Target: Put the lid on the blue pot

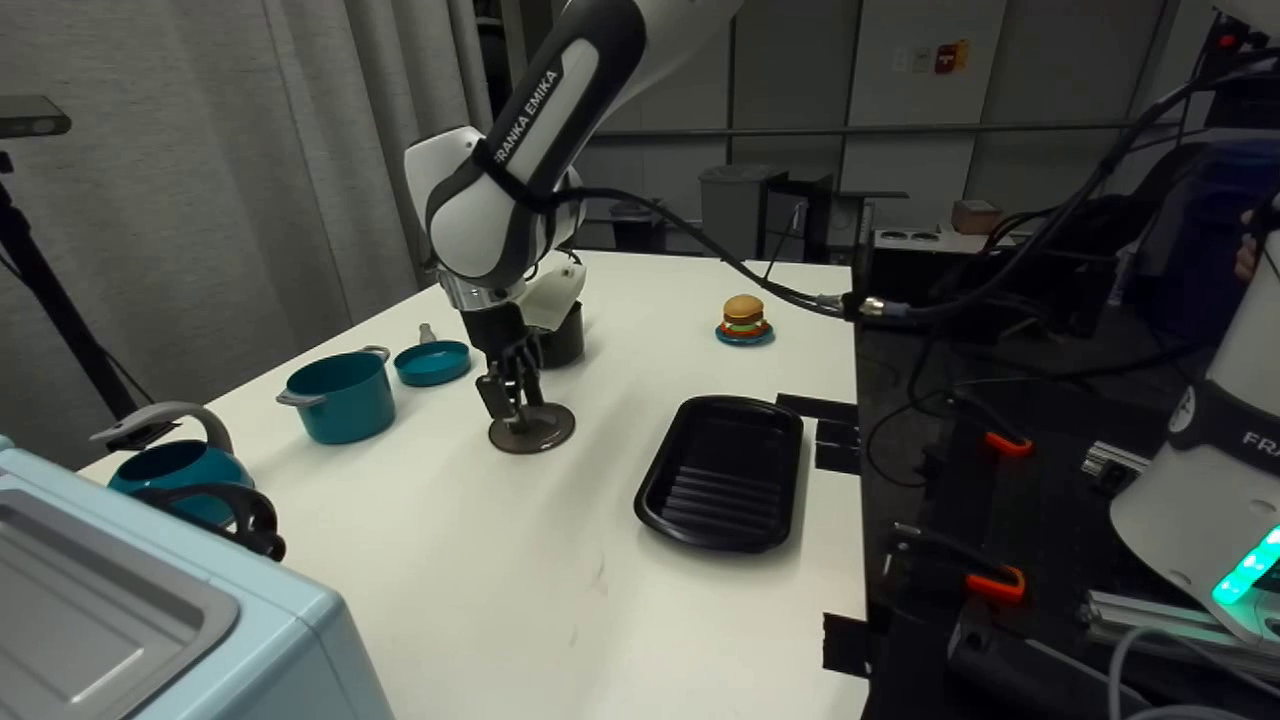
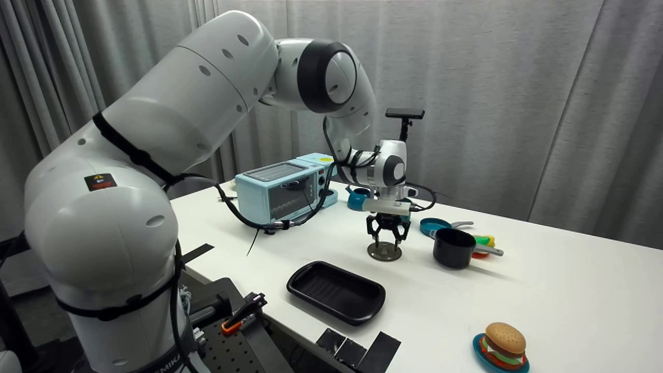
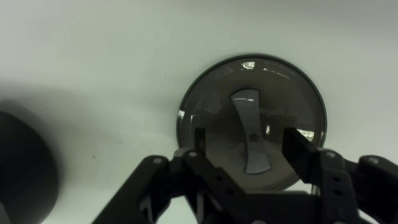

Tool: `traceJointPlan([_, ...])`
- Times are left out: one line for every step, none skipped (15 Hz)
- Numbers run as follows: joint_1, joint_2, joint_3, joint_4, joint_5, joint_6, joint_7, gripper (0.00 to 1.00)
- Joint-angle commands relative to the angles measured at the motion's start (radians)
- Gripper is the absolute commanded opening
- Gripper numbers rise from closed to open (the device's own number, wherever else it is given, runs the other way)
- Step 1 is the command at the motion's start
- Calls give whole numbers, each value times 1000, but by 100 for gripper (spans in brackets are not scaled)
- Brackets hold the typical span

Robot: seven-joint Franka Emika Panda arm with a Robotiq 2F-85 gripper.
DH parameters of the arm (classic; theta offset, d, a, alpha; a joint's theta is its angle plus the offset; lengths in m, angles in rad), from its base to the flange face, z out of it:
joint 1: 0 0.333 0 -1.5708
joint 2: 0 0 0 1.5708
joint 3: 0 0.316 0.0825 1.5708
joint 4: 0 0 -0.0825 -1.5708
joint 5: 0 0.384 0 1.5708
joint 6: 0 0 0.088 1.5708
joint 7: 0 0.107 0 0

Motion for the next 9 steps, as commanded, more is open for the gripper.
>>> traceJointPlan([5,34,-7,55,-3,-2,-1,33])
traceJointPlan([3,35,-7,57,-1,-2,0,27])
traceJointPlan([2,36,-8,60,0,-3,0,18])
traceJointPlan([1,36,-8,62,1,-4,0,12])
traceJointPlan([-3,35,-6,63,5,-6,-1,5])
traceJointPlan([-7,35,-6,63,9,-6,-1,0])
traceJointPlan([-10,34,-5,62,12,-7,-1,0])
traceJointPlan([-12,31,-5,61,14,-6,2,4])
traceJointPlan([-13,29,-5,61,15,-7,4,4])
